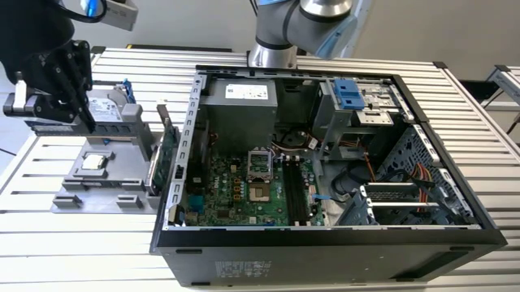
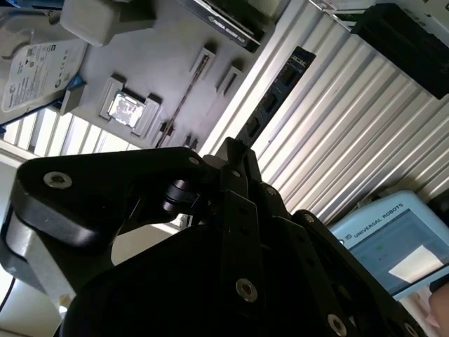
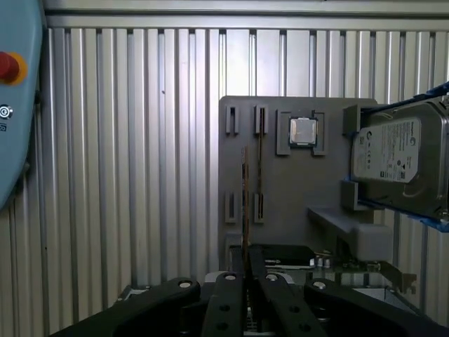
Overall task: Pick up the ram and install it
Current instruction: 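Pick up the ram and move it above insertion slot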
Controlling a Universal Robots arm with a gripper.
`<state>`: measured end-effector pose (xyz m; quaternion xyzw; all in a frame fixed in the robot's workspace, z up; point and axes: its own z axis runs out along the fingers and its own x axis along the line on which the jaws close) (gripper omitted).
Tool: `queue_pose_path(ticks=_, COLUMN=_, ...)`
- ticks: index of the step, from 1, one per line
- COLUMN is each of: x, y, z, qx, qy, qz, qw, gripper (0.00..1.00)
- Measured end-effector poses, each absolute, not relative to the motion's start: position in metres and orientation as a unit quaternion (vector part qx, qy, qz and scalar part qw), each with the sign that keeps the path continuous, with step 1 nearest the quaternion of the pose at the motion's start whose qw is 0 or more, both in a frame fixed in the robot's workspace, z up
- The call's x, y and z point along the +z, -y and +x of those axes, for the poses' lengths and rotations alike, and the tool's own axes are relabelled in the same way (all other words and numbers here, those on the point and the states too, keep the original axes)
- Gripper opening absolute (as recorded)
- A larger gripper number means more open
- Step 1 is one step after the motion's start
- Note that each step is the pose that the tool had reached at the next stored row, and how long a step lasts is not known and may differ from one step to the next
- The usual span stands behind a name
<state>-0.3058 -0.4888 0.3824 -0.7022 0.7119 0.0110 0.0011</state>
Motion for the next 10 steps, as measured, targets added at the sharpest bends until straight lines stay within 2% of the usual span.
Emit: queue_pose_path(ticks=10, x=0.382, y=0.489, z=-0.287, qx=0.011, qy=-0.712, qz=-0.702, qw=0.000, gripper=0.00)
